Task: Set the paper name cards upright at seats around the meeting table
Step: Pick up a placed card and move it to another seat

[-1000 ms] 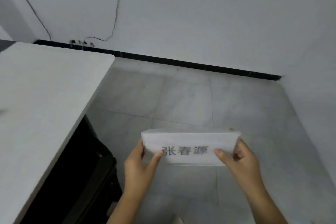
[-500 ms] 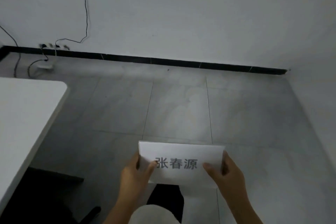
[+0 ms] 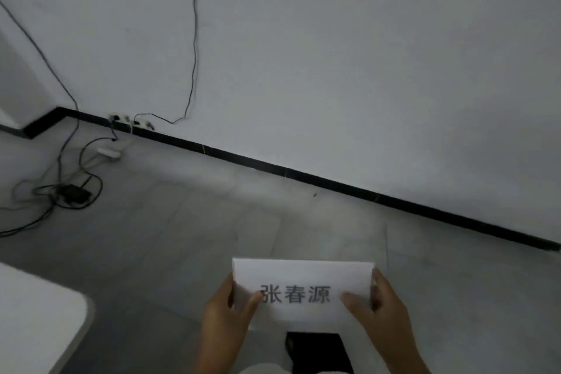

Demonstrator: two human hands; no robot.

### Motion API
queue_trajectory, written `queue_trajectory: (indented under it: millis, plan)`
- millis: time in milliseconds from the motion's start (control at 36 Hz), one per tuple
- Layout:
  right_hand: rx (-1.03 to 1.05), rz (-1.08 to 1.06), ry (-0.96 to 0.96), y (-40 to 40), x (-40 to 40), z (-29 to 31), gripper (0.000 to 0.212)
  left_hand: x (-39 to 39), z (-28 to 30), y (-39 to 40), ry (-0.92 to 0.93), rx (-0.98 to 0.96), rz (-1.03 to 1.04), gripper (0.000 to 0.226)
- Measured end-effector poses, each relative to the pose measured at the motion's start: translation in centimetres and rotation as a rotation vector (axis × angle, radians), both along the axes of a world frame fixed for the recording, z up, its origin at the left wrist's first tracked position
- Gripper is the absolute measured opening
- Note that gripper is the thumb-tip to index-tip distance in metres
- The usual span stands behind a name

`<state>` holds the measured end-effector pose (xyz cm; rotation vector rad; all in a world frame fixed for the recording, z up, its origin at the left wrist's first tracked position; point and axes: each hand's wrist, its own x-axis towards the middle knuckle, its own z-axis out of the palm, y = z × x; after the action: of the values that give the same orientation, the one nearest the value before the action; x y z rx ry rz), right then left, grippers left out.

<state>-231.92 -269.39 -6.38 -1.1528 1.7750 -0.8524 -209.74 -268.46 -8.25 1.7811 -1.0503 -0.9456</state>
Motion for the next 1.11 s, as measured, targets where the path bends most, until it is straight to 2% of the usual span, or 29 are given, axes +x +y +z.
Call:
queue_trajectory:
  millis: [111,222,333,389,444,500,639,806,972,1000,1056,1111]
  plan:
    - [0.038,0.155,-0.089,-10.2,3.0,-0.7,0.067,3.0,-1.6,-6.7,-0.009,0.007,0.174,0.042]
    - [0.076,0.342,-0.126,-19.6,7.6,-0.4,0.075,6.5,-0.7,-11.9,-0.015,-0.005,0.378,0.048]
    - [0.088,0.581,-0.151,-27.6,13.0,-0.1,0.074,9.7,-0.5,-14.5,-0.02,0.021,0.592,0.052]
    - [0.104,0.691,-0.161,-30.1,15.8,-0.2,0.082,11.0,-0.9,-14.8,0.007,0.007,0.694,0.053]
    - [0.131,0.796,-0.174,-31.9,18.8,-0.4,0.093,12.1,-1.4,-14.8,0.051,0.011,0.81,0.05]
    - [0.165,0.881,-0.161,-33.3,21.9,-1.0,0.084,13.3,-1.5,-14.8,0.06,-0.014,0.909,0.041]
    - [0.185,1.06,-0.119,-35.8,30.9,-1.9,0.073,18.3,-2.1,-14.6,-0.02,0.011,1.047,0.042]
    - [0.117,1.164,-0.13,-37.5,43.3,0.3,0.07,27.4,-2.8,-15.4,-0.056,-0.101,1.153,0.055]
    - [0.113,1.236,-0.145,-38.4,54.9,2.9,0.07,37.5,-0.2,-16.2,-0.156,-0.145,1.173,0.04]
    - [0.112,1.249,-0.147,-38.3,56.3,3.0,0.069,38.7,0.0,-16.3,-0.16,-0.162,1.172,0.042]
    - [0.12,1.278,-0.14,-38.3,59.9,2.9,0.068,41.1,0.2,-15.9,-0.163,-0.203,1.222,0.063]
    - [0.127,1.329,-0.138,-38.1,63.7,3.1,0.068,43.1,0.6,-15.6,-0.172,-0.219,1.309,0.068]
